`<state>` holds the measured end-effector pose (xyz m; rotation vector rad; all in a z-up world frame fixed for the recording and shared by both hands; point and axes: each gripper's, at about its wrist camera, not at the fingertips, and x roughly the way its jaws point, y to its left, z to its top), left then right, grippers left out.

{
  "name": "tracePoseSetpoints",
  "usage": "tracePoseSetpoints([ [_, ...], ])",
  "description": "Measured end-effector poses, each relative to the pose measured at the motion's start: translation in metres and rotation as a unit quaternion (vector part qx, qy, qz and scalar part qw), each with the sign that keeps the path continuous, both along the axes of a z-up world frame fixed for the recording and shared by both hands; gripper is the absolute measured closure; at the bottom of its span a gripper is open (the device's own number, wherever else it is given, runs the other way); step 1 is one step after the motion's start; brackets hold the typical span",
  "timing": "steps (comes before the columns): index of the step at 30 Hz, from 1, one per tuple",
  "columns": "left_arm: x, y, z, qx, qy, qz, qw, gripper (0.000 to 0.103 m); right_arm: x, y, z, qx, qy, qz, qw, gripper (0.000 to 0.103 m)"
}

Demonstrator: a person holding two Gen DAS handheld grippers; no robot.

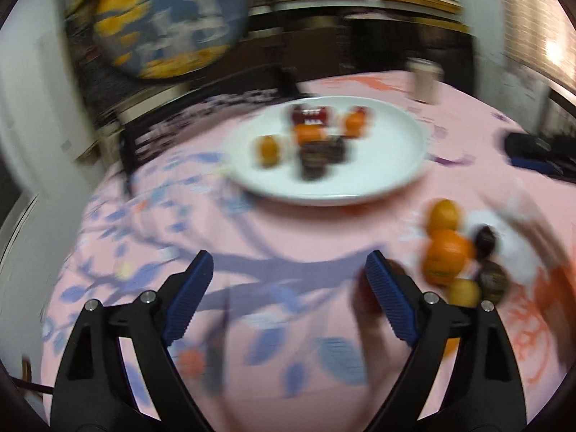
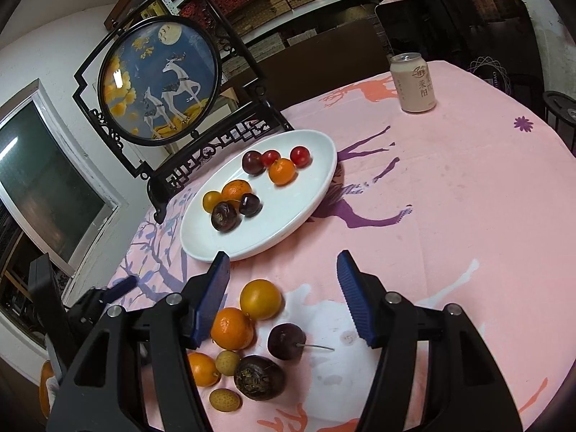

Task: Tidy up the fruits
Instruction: 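Grasp the dark red plum with the left tool while the right tool grasps a yellow-orange fruit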

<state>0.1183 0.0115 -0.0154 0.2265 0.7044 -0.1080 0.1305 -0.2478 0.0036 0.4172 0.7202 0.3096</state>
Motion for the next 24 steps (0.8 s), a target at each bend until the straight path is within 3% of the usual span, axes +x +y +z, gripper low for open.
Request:
tracePoseSetpoints([
  [3,0.002,0.035,0.005,-0.064,0.015,0.031,0.9973,0.017,0.0,0.001,0.001,0.002,-0.001,0.003,1.0,0.041],
  [5,-0.005,0.035,0.007,-0.077,0.011,0.02,0.9968,0.017,-0.001,0.002,0.002,0.002,-0.003,0.005,1.0,0.041],
  [8,-0.019,0.012,0.004,-0.045,0.001,-0.019,0.9988,0.017,0.0,0.001,0.0,0.0,0.0,0.003,1.0,0.041],
  [10,-0.021,-0.008,-0.004,-0.001,-0.003,-0.039,0.9992,0.017,0.001,0.001,-0.001,0.0,0.004,0.003,1.0,0.041],
  [12,-0.016,-0.02,-0.016,0.026,0.01,-0.05,0.9983,0.017,0.001,0.002,-0.002,0.001,0.006,0.004,1.0,0.041],
  [16,-0.012,-0.028,-0.022,0.026,0.022,-0.071,0.9969,0.021,0.001,0.004,-0.002,-0.001,0.007,0.006,1.0,0.041],
  [21,-0.003,-0.032,-0.025,-0.01,0.046,-0.1,0.9938,0.043,0.002,0.006,-0.005,-0.006,0.012,0.009,1.0,0.041],
  [24,0.001,-0.037,-0.029,-0.017,0.058,-0.109,0.9922,0.051,0.003,0.007,-0.008,-0.008,0.018,0.011,1.0,0.041],
])
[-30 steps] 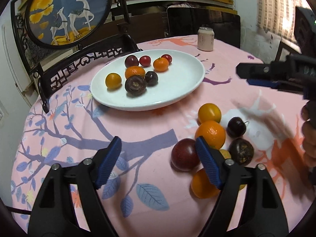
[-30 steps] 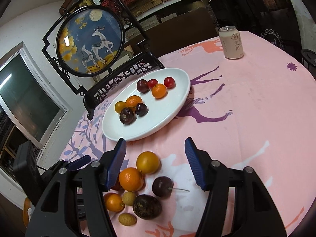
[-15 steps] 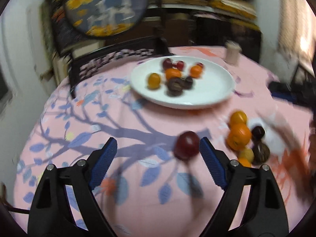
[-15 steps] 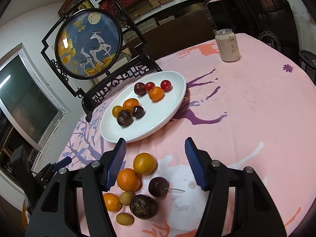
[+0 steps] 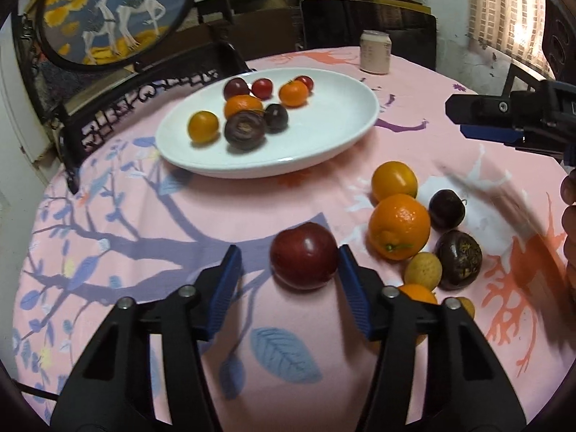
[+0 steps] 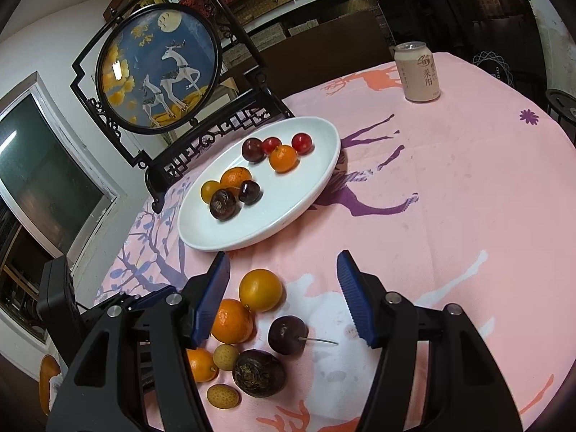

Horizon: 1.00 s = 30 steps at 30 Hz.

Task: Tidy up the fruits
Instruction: 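Grasp the dark red plum with the left tool while the right tool grasps a yellow-orange fruit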

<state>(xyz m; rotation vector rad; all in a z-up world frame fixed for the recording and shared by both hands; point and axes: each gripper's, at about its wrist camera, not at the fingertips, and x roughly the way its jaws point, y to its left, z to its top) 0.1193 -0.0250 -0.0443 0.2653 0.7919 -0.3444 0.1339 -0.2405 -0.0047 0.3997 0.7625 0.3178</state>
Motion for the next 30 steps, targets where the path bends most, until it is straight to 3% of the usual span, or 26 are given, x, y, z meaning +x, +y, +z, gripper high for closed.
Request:
tracePoseSetpoints([
  [7,0.01,-0.001,-0.002,-0.019,0.018,-0.009,0.9996,0.054,0.005,0.007,-0.011,0.001,0.023,0.015,1.0,0.041],
  [8,0.01,-0.001,-0.002,-0.019,0.019,-0.01,0.9996,0.058,0.006,0.009,-0.012,0.001,0.027,0.017,1.0,0.041],
  [9,0.009,-0.002,-0.002,-0.017,0.018,-0.012,0.9996,0.064,0.007,0.01,-0.015,0.0,0.032,0.019,0.999,0.041],
  [15,0.004,-0.002,0.0,0.005,0.005,0.0,1.0,0.064,0.014,0.015,-0.025,-0.007,0.049,0.015,0.999,0.041],
  [23,0.008,0.006,-0.001,0.007,0.008,0.019,0.9998,0.064,0.024,0.044,-0.034,-0.014,0.07,0.044,0.996,0.056],
  [27,0.008,0.007,-0.001,0.005,0.009,0.019,0.9998,0.064,0.03,0.049,-0.038,0.003,0.075,0.049,0.996,0.058],
  [30,0.009,0.007,-0.001,0.004,0.01,0.019,0.9998,0.064,0.033,0.046,-0.042,0.019,0.087,0.049,0.995,0.067],
])
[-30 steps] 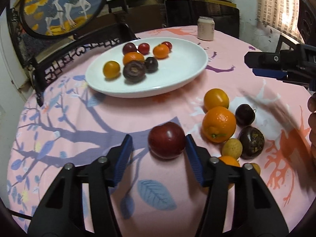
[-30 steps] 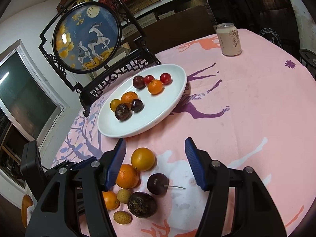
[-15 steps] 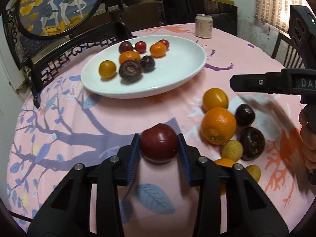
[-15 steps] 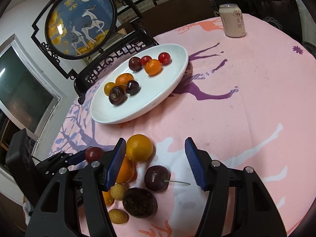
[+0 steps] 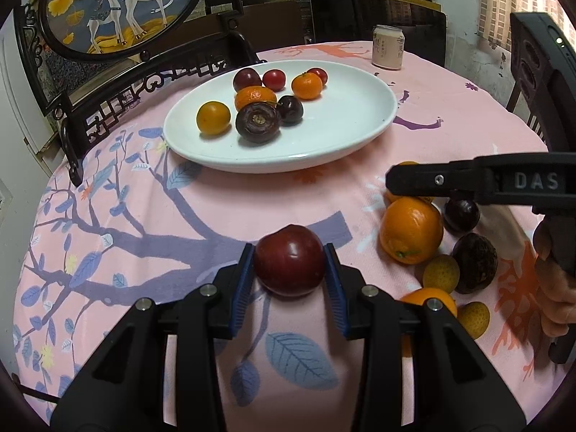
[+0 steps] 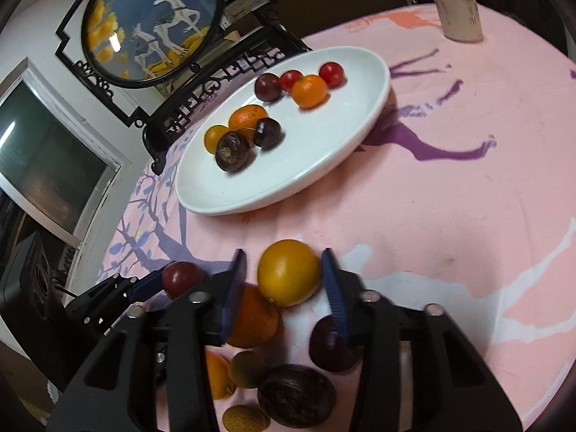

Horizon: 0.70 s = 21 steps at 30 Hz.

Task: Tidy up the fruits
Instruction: 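Grasp the dark red plum with the left tool while the right tool grasps a yellow-orange fruit, then carry the plum and yellow-orange fruit over the white plate and open both tools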

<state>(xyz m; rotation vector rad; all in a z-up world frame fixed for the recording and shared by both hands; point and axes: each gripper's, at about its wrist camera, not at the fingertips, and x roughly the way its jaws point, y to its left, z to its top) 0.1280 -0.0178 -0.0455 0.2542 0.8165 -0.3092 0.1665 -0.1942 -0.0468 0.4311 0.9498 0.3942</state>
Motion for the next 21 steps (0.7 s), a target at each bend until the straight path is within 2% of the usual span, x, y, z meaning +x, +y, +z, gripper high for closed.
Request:
tracePoseSetpoints([
  [3,0.0,0.0,0.0,-0.001,0.0,0.0,1.0,0.064,0.001,-0.009,-0.004,0.033,0.016,-0.002,0.999,0.067],
  [7,-0.001,0.0,0.001,-0.002,-0.001,0.001,1.0,0.064,-0.006,-0.014,0.001,0.022,0.006,-0.013,1.0,0.067],
  [11,-0.003,0.005,0.008,-0.008,-0.014,0.011,0.9998,0.065,-0.02,-0.027,0.025,-0.014,-0.054,-0.04,0.998,0.067],
  [15,-0.002,0.014,0.023,-0.02,-0.035,0.034,0.9986,0.065,-0.035,-0.036,0.047,-0.041,-0.115,-0.069,0.99,0.067],
  [17,0.006,0.017,0.032,-0.017,-0.046,0.05,0.9975,0.065,-0.033,-0.038,0.055,-0.049,-0.132,-0.075,0.987,0.067],
  [21,0.039,0.022,0.05,-0.047,-0.043,0.079,0.9948,0.065,-0.009,-0.031,0.071,-0.069,-0.146,-0.075,0.984,0.067],
])
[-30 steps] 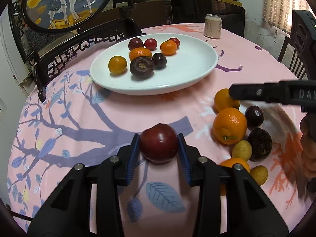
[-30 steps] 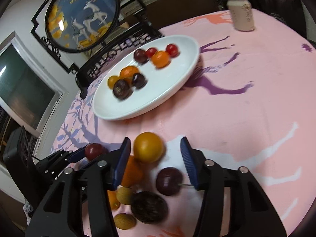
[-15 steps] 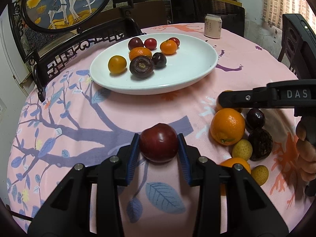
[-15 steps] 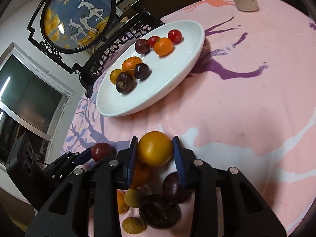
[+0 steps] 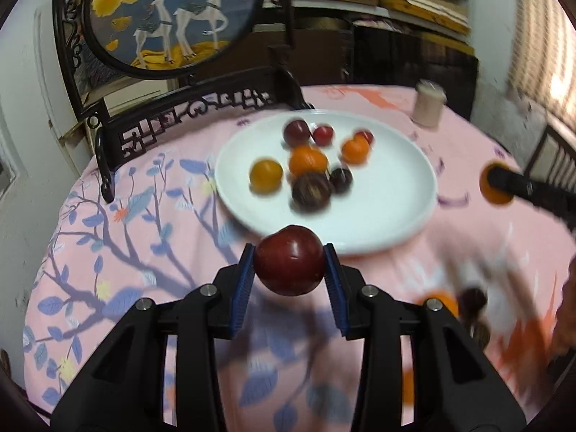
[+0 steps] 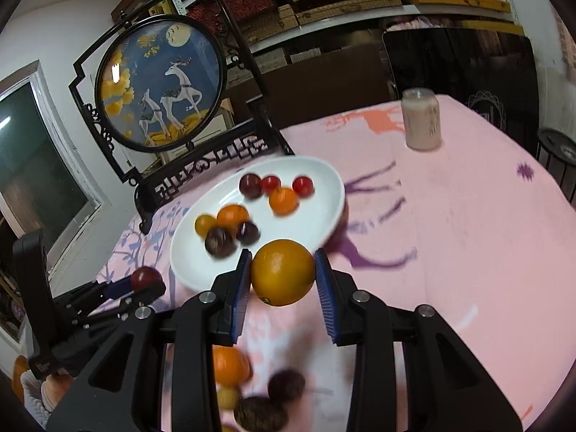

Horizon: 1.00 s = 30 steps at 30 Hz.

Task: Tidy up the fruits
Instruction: 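Carry the plum and yellow-orange fruit over the white plate and open both tools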

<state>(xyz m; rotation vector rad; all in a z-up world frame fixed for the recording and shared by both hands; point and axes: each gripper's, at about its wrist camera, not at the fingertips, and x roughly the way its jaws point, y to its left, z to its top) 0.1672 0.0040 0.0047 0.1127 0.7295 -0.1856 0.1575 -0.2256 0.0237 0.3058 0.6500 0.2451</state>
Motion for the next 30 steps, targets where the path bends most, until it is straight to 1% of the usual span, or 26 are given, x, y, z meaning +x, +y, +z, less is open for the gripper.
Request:
tracePoseSetpoints([
  [4,0.023,-0.009,0.003,0.022,-0.018,0.028,0.9992,0.065,0.025,0.013,0.005,-0.017,-0.002,0.004,1.0,0.067],
  [7,0.041,-0.012,-0.001,0.02,-0.012,0.033,0.9992,0.064,0.042,0.027,0.002,-0.045,-0.004,0.011,0.999,0.067],
  [9,0.05,-0.013,-0.006,0.021,-0.008,0.039,0.999,0.064,0.051,0.033,-0.003,-0.057,-0.003,0.014,0.998,0.067],
  [12,0.066,-0.011,-0.016,0.012,0.003,0.046,0.9989,0.064,0.063,0.04,-0.014,-0.077,0.007,0.022,0.997,0.067],
  [14,0.07,-0.01,-0.022,0.01,0.008,0.048,0.9988,0.064,0.071,0.043,-0.021,-0.093,0.014,0.026,0.995,0.067],
  [18,0.076,-0.008,-0.028,0.011,0.011,0.051,0.9986,0.064,0.078,0.045,-0.031,-0.098,0.027,0.032,0.994,0.067],
  [26,0.076,-0.009,-0.03,0.015,0.004,0.056,0.9983,0.064,0.076,0.051,-0.033,-0.103,0.029,0.038,0.994,0.067],
  [28,0.075,-0.01,-0.03,0.014,0.001,0.056,0.9983,0.063,0.076,0.051,-0.034,-0.104,0.031,0.037,0.993,0.067],
  [29,0.075,-0.009,-0.029,0.013,0.0,0.055,0.9984,0.059,0.076,0.052,-0.035,-0.106,0.032,0.037,0.993,0.067],
  [30,0.074,-0.009,-0.028,0.013,-0.004,0.056,0.9983,0.053,0.076,0.052,-0.036,-0.108,0.034,0.038,0.993,0.067],
])
